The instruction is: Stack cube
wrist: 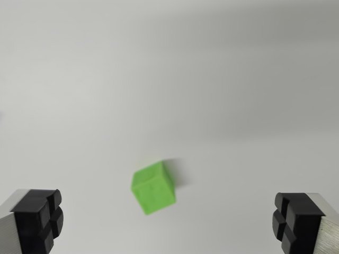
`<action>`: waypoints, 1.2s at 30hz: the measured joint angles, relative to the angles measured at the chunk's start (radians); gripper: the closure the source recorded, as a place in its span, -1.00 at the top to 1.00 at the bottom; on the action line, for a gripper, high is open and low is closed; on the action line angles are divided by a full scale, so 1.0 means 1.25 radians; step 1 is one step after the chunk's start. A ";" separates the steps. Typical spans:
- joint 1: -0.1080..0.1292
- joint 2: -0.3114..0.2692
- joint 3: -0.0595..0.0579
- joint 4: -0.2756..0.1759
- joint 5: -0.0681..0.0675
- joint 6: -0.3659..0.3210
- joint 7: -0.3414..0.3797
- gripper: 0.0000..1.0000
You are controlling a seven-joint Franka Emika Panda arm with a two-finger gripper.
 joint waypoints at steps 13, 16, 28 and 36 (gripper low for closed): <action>0.000 -0.015 0.000 -0.044 0.000 0.026 -0.019 1.00; 0.000 -0.021 0.000 -0.059 0.000 0.036 -0.026 1.00; 0.000 -0.052 0.001 -0.145 0.000 0.091 -0.069 1.00; 0.000 -0.072 0.002 -0.209 0.002 0.135 -0.104 1.00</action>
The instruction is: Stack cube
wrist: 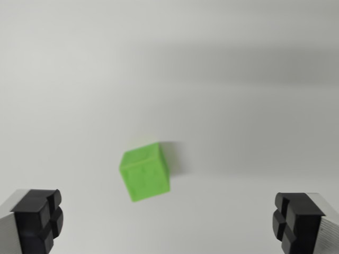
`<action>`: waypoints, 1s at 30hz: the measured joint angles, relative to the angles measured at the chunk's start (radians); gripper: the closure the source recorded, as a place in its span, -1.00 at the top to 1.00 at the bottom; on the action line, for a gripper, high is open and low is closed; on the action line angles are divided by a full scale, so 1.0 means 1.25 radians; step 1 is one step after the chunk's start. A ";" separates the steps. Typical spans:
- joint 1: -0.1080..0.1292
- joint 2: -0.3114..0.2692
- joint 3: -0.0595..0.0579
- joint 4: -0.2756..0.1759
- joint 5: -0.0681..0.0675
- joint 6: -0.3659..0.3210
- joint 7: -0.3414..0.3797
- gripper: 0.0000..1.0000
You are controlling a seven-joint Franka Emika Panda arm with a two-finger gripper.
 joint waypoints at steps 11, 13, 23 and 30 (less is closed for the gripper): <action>0.001 -0.028 0.000 -0.099 0.003 0.071 -0.058 1.00; 0.001 -0.034 0.000 -0.121 0.005 0.087 -0.071 1.00; 0.002 -0.053 0.000 -0.217 0.010 0.164 -0.134 1.00; 0.003 -0.060 0.000 -0.277 0.014 0.217 -0.178 1.00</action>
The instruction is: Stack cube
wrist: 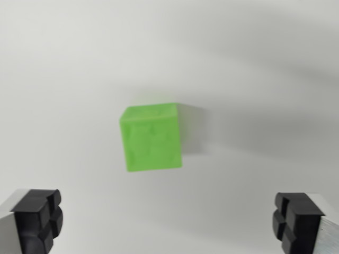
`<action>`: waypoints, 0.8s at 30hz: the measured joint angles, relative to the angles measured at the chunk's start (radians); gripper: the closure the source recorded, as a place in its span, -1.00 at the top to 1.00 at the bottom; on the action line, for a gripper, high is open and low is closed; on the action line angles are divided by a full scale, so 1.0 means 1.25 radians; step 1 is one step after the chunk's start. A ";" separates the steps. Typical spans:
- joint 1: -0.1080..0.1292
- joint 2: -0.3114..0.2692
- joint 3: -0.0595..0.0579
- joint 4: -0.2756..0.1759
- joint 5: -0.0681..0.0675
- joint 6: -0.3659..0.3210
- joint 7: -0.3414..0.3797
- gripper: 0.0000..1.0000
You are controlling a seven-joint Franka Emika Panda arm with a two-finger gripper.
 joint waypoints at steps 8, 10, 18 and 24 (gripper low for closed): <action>0.001 -0.002 0.000 -0.074 0.008 0.070 -0.058 1.00; 0.002 -0.002 0.000 -0.092 0.011 0.088 -0.073 1.00; 0.003 0.063 0.000 -0.104 0.019 0.165 -0.086 1.00; 0.003 0.125 0.003 -0.103 0.029 0.225 -0.092 1.00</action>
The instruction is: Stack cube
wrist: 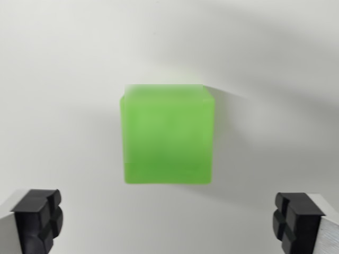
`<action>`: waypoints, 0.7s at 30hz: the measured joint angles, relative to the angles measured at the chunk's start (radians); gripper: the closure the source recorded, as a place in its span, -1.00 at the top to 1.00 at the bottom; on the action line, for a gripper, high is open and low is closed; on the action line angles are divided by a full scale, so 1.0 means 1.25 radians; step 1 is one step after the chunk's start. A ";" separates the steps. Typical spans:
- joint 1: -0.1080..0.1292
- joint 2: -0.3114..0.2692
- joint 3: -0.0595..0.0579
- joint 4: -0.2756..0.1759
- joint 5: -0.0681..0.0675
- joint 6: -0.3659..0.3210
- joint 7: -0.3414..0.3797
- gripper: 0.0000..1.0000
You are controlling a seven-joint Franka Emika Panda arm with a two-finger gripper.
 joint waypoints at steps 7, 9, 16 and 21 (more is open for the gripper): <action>-0.001 0.065 0.004 0.006 0.011 0.060 -0.009 1.00; -0.002 0.087 0.006 0.009 0.014 0.078 -0.011 1.00; -0.008 0.144 0.014 0.020 0.021 0.125 -0.016 1.00; -0.013 0.177 0.020 0.028 0.021 0.149 -0.016 1.00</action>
